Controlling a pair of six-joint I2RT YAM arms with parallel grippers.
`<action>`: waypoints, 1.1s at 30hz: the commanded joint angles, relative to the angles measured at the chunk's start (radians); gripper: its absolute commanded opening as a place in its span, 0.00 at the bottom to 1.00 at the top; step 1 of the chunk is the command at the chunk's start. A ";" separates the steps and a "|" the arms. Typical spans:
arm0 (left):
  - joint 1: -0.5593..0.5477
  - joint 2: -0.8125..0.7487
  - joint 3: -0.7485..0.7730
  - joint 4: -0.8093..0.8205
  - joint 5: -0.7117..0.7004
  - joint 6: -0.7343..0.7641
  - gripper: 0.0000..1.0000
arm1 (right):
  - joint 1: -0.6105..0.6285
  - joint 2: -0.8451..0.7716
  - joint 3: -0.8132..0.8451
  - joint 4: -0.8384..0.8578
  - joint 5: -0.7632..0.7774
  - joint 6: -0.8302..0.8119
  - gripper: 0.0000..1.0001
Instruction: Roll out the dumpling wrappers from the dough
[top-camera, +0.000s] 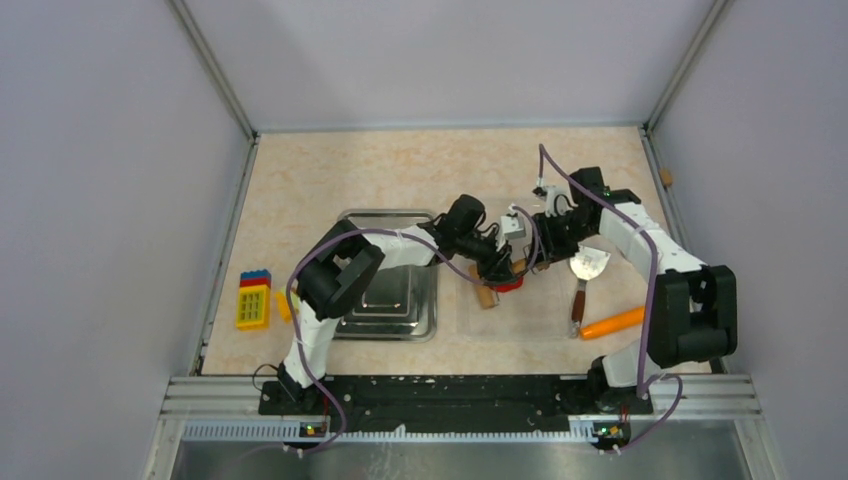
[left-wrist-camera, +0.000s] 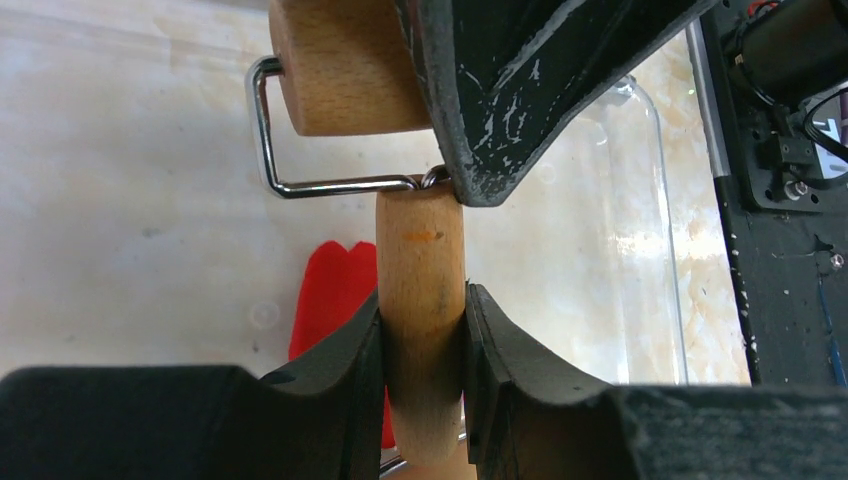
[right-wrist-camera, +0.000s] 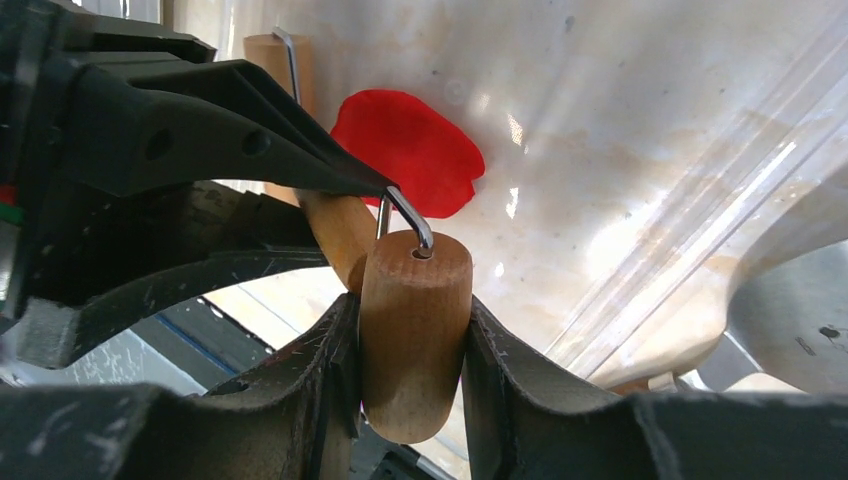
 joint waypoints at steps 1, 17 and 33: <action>0.028 0.029 -0.048 -0.035 -0.044 0.047 0.00 | 0.014 0.016 -0.018 0.036 0.070 -0.024 0.00; 0.030 -0.043 0.185 -0.037 0.016 -0.115 0.00 | -0.040 -0.045 0.277 -0.157 -0.034 -0.036 0.00; 0.018 0.099 0.171 0.003 -0.018 -0.098 0.00 | -0.082 -0.042 0.091 -0.078 0.033 -0.047 0.00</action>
